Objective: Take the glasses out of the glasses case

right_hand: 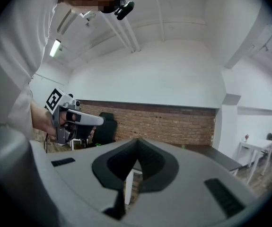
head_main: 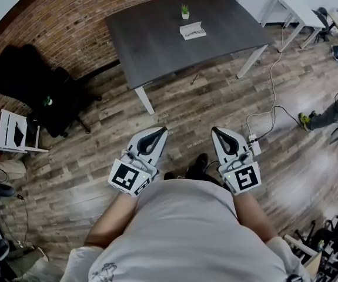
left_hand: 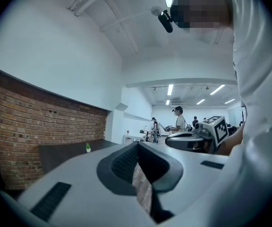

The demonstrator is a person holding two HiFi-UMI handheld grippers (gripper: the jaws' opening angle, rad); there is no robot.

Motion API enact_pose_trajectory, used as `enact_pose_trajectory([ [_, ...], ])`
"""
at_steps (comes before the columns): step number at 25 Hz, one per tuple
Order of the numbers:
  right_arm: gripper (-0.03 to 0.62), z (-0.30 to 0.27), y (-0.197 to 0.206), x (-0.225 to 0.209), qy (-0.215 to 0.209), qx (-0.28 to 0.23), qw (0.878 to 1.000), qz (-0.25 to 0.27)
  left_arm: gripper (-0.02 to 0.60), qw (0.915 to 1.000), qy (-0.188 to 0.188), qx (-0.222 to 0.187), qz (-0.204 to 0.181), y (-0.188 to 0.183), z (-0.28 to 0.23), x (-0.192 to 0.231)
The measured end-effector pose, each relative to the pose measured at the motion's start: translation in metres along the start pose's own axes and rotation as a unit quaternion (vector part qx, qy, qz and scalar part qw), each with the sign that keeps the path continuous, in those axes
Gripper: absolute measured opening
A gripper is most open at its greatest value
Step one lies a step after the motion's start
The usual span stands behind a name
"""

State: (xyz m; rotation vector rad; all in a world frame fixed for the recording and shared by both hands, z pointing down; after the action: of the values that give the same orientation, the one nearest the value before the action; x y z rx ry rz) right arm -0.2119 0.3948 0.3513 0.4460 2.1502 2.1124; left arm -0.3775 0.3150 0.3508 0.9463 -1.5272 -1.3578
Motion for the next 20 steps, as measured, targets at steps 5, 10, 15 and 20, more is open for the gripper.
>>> enact_pose_trajectory([
  [5,0.006,0.000,0.013,-0.042,0.020,0.002,1.000,0.004,0.011,1.0000,0.001,0.007,0.006,0.005,-0.039,-0.001],
  [10,0.100,-0.002,0.030,-0.098,0.030,0.016,0.999,0.004,0.011,0.9998,0.000,0.013,0.013,0.010,-0.093,0.003],
  [15,0.138,0.010,0.037,-0.145,0.031,0.011,0.999,-0.019,0.011,0.9997,0.006,0.018,0.016,0.014,-0.144,-0.007],
  [20,0.170,0.022,0.048,-0.186,0.033,0.015,0.999,-0.031,0.011,0.9994,0.006,0.028,0.017,0.014,-0.186,-0.014],
])
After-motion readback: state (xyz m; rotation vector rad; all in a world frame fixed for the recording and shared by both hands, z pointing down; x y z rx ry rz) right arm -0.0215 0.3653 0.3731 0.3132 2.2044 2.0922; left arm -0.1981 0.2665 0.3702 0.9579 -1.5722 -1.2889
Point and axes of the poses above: the fingertips, and each gripper's own axes: z backward along the fingers, x to its left, y out of its underside, the point moved 4 cm from there along z, backward along the fingers, and after that the axes turned 2 degrees about z, right-handed, at the moved point
